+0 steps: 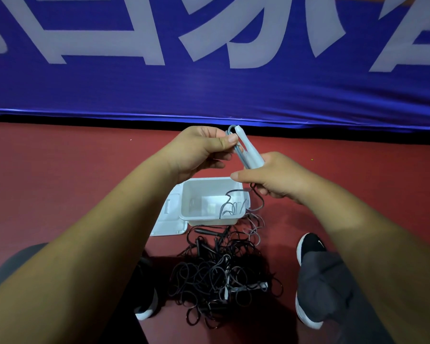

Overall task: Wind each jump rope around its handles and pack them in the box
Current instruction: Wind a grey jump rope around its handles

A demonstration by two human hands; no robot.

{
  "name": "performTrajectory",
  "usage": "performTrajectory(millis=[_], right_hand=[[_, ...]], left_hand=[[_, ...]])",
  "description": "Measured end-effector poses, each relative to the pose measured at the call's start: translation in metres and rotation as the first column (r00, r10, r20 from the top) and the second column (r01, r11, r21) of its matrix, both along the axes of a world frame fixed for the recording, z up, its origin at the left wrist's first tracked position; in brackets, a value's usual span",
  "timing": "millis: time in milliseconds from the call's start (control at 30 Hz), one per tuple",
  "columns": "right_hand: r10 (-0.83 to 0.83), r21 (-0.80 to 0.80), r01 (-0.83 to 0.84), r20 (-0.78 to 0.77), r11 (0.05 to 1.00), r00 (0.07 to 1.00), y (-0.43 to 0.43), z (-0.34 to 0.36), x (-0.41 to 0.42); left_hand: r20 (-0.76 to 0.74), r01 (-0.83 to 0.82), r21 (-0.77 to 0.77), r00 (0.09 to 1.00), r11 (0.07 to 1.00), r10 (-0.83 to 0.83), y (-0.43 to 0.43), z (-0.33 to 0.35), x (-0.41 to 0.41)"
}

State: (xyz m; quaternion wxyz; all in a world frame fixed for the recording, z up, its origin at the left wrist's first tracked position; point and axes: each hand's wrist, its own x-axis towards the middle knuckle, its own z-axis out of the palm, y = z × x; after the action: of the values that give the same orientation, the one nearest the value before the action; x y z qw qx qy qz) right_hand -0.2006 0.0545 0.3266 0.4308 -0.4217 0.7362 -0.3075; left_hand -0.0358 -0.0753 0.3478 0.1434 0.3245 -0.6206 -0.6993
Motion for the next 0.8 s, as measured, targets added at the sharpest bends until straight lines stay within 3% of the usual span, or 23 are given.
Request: performTrajectory(millis=[400, 467, 567, 633, 700, 800], right_hand=[[0.007, -0.002, -0.008, -0.135, 1.000, 0.991, 0.001, -0.003, -0.004], [-0.071, -0.070, 0.066, -0.068, 0.995, 0.995, -0.001, -0.004, -0.002], [-0.173, -0.190, 0.203, 0.165, 0.961, 0.971, -0.004, -0.002, 0.000], [-0.174, -0.235, 0.251, 0.303, 0.939, 0.937, -0.006, 0.003, 0.000], [-0.160, -0.259, 0.271, 0.382, 0.927, 0.910, -0.007, 0.007, -0.002], [-0.141, -0.273, 0.285, 0.447, 0.919, 0.884, -0.006, 0.010, -0.006]], left_hand=[[0.019, -0.005, -0.002, 1.000, 1.000, 0.006, 0.002, -0.004, 0.000], [-0.011, -0.079, 0.020, 0.997, 0.997, 0.079, 0.001, -0.004, -0.003], [0.031, -0.197, 0.034, 0.980, 0.980, 0.196, -0.003, -0.012, -0.010], [0.129, -0.115, -0.033, 0.985, 0.993, 0.118, 0.002, -0.022, -0.014], [0.218, 0.090, -0.129, 0.974, 0.988, -0.060, 0.011, -0.033, -0.013], [0.272, 0.344, -0.212, 0.920, 0.915, -0.283, 0.024, -0.037, -0.007]])
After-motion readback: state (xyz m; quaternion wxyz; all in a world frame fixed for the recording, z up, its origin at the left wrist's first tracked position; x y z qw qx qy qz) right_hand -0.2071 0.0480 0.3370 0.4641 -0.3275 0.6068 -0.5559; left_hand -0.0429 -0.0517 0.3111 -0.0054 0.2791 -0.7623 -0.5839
